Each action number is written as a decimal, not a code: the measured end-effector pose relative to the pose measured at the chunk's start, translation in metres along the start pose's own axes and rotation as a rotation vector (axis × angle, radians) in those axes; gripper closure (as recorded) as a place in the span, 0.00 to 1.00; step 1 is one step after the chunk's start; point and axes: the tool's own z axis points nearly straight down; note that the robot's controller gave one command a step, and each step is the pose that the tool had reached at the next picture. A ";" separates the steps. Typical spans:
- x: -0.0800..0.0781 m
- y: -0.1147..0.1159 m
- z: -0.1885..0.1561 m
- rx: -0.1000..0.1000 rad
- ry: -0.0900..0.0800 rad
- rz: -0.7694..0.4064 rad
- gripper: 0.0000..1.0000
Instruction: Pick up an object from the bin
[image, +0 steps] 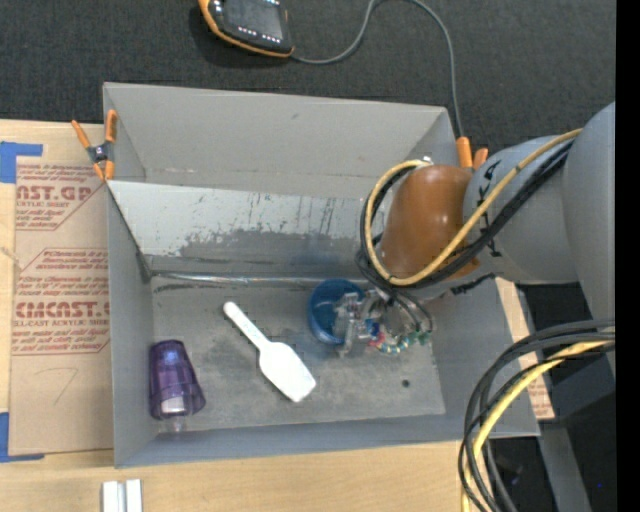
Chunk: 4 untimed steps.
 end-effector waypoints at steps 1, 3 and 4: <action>0.000 0.000 0.000 0.000 0.000 0.000 1.00; 0.008 -0.029 0.004 0.000 -0.001 0.002 1.00; 0.004 -0.038 -0.018 0.001 -0.006 0.013 0.00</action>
Offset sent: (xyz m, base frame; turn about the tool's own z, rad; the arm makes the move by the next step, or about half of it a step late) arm -0.0003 -0.0147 0.0070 0.0067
